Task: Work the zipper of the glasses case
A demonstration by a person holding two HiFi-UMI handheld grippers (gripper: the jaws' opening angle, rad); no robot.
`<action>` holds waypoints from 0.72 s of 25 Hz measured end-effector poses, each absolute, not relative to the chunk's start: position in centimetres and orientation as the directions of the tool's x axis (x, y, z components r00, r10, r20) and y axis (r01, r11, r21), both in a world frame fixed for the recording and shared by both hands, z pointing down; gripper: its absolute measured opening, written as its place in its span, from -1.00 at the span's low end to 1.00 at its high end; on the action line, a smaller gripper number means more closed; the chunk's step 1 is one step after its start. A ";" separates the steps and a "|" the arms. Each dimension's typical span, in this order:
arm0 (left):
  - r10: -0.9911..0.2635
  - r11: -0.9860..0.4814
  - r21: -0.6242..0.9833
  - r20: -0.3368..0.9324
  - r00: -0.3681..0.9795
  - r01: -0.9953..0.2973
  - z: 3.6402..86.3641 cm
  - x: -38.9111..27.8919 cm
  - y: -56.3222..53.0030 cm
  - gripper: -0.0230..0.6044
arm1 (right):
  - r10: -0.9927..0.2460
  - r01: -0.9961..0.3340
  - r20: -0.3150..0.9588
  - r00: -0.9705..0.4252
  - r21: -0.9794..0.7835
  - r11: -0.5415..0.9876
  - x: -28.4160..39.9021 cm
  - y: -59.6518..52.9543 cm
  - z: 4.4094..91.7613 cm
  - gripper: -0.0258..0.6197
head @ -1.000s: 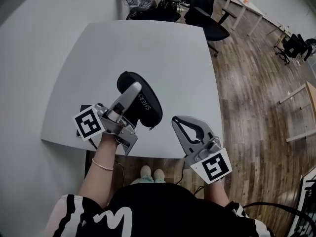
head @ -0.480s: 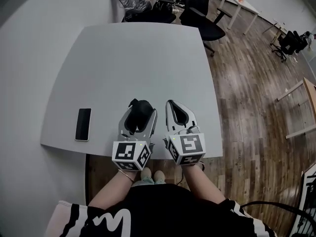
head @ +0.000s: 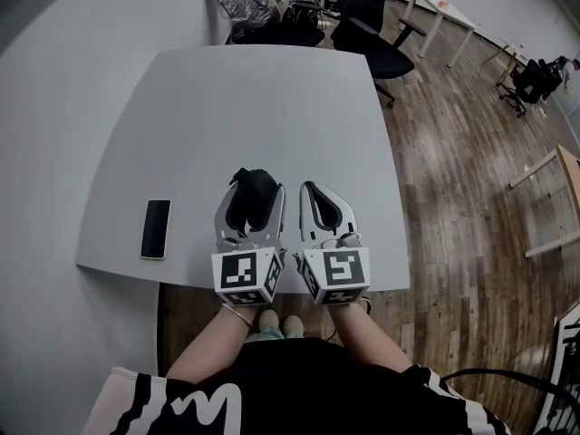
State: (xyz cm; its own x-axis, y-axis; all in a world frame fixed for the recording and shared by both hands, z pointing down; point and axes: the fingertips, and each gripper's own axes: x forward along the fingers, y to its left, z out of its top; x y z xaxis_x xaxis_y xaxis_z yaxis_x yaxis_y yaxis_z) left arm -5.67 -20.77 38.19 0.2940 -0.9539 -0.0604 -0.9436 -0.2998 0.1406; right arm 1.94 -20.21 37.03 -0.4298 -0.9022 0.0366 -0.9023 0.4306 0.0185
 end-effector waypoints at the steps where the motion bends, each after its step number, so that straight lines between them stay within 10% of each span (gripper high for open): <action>1: -0.956 -0.292 0.135 -0.061 0.287 -0.947 38.1 -5.7 -20.7 -0.06 | -0.903 -0.903 0.030 -0.429 0.019 0.430 2.0 -20.1 36.8 -0.90; 18: -0.947 -0.321 0.117 -0.064 0.315 -0.940 38.0 -5.6 -20.4 -0.06 | -0.885 -0.878 0.008 -0.465 0.122 0.463 0.0 -19.3 35.0 -0.91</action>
State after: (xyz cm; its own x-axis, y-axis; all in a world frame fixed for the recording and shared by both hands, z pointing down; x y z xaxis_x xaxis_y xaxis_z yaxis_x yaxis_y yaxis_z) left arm -5.61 -20.36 38.00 0.3150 -0.9469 -0.0638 -0.9400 -0.3206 0.1167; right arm -0.01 -19.31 35.00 -0.4654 -0.8851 0.0078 -0.8780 0.4627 0.1223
